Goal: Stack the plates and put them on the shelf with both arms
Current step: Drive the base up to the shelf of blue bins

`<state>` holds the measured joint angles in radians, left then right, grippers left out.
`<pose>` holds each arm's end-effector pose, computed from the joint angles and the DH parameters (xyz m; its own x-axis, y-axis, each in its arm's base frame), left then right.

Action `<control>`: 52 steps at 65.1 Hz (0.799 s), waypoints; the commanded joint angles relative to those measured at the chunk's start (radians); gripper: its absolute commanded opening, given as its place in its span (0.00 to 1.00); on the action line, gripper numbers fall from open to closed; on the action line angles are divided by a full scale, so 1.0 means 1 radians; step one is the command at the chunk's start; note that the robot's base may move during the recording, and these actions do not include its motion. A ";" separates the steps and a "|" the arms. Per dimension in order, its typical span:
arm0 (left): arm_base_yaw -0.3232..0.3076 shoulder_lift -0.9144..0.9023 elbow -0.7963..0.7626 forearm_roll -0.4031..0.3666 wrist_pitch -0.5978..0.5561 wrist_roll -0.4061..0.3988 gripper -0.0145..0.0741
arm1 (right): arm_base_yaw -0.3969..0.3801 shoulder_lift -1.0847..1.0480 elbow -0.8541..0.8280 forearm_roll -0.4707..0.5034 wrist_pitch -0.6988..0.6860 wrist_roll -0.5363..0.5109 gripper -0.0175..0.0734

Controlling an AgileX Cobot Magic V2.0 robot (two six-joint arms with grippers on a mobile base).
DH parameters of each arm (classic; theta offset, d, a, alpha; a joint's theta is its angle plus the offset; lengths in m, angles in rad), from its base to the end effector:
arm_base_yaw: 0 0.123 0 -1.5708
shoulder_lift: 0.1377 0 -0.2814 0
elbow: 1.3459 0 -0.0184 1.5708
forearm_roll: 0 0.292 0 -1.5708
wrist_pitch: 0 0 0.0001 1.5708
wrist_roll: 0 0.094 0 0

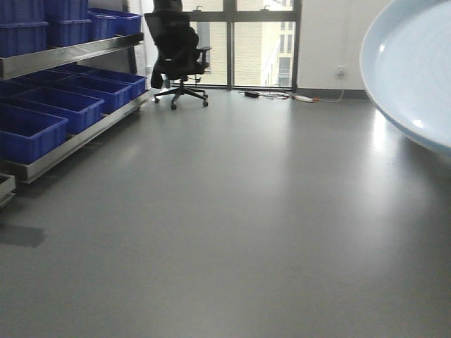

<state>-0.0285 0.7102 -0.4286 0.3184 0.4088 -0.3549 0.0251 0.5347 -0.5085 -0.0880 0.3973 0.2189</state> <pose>0.1819 0.0065 0.2441 -0.5461 -0.0451 -0.8365 -0.1090 0.9939 0.0176 0.1589 0.0008 0.3035 -0.3245 0.1291 -0.9370 0.0521 0.9916 0.1186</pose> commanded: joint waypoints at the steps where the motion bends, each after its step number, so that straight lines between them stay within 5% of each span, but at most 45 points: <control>1: 0.002 -0.003 -0.029 0.010 -0.065 -0.008 0.26 | -0.005 0.001 -0.029 -0.008 -0.095 -0.002 0.25; 52: 0.002 -0.003 -0.029 0.010 -0.065 -0.008 0.26 | -0.005 0.001 -0.029 -0.008 -0.095 -0.002 0.25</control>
<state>-0.0285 0.7102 -0.4286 0.3184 0.4088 -0.3549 0.0251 0.5347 -0.5085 -0.0880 0.3973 0.2189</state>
